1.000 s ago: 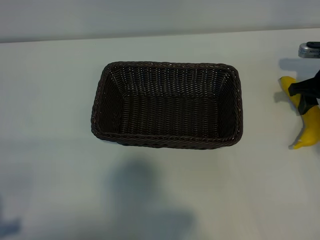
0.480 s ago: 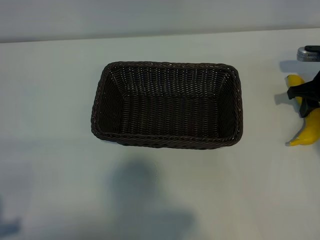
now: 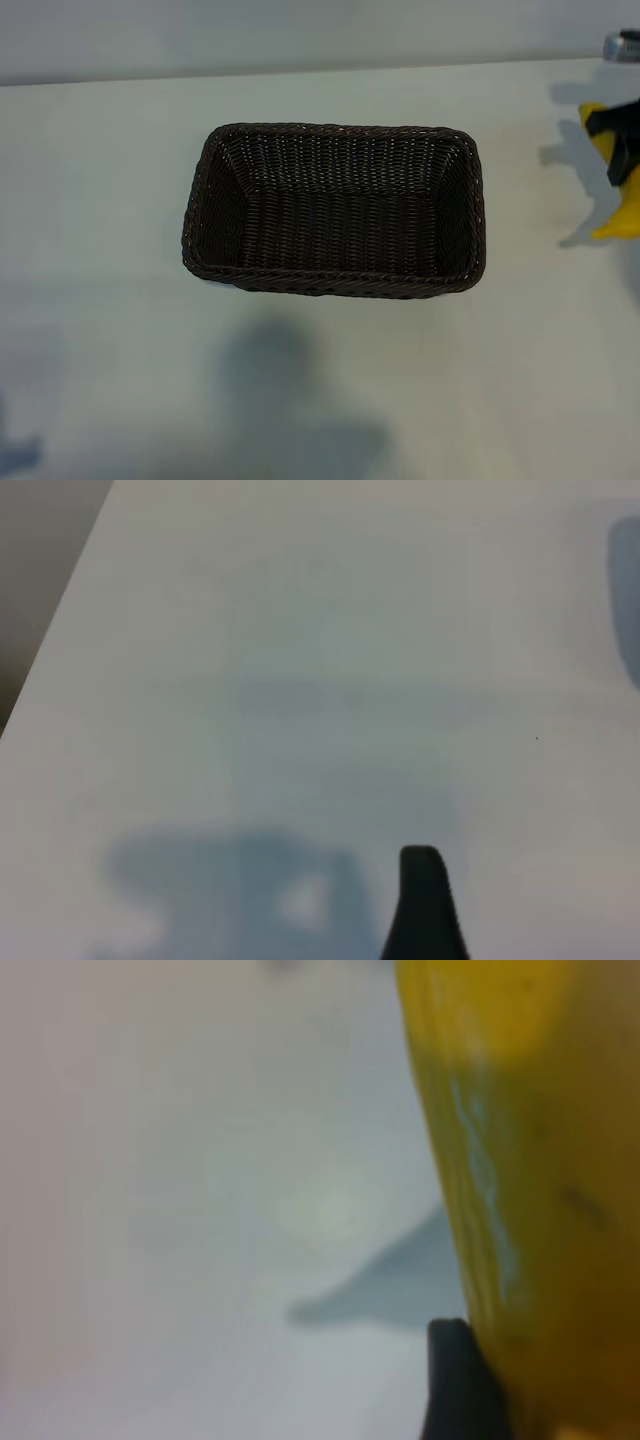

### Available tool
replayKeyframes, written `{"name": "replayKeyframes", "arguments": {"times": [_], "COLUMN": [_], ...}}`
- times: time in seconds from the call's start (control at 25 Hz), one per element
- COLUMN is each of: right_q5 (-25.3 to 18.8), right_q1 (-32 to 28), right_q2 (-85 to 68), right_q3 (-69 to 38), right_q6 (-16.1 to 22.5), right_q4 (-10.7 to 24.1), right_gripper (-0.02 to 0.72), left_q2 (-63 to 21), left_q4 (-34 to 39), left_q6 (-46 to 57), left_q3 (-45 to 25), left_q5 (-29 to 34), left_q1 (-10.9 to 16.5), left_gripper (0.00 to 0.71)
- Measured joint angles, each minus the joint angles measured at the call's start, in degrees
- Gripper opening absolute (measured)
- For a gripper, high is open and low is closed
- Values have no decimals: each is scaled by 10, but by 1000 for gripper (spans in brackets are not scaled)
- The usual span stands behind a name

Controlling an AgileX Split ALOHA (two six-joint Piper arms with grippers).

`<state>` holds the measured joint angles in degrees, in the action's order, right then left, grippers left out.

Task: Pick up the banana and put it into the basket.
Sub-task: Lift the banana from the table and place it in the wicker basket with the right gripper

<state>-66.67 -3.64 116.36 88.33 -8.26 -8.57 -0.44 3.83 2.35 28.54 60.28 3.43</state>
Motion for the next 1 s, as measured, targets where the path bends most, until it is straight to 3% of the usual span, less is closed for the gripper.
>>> {"name": "replayKeyframes", "arguments": {"times": [0.16,0.44,0.84,1.0], "right_q5": [-43,-48,-50,-50], "right_q1": [23,109,239,293], "right_q2": [0,-4,-5,-5], "right_q3": [46,54,128,148], "right_q6": [8,19,30,-17], "right_q4": [-8,13,18,23], "right_gripper": [425,425,425,425], "left_q2": [0,0,0,0], "left_q4": [0,0,0,0], "left_q6": [0,0,0,1], "left_q3": [0,0,0,0], "left_q5": [0,0,0,0], "left_q1": [0,0,0,0], "left_gripper": [547,547,547,547]}}
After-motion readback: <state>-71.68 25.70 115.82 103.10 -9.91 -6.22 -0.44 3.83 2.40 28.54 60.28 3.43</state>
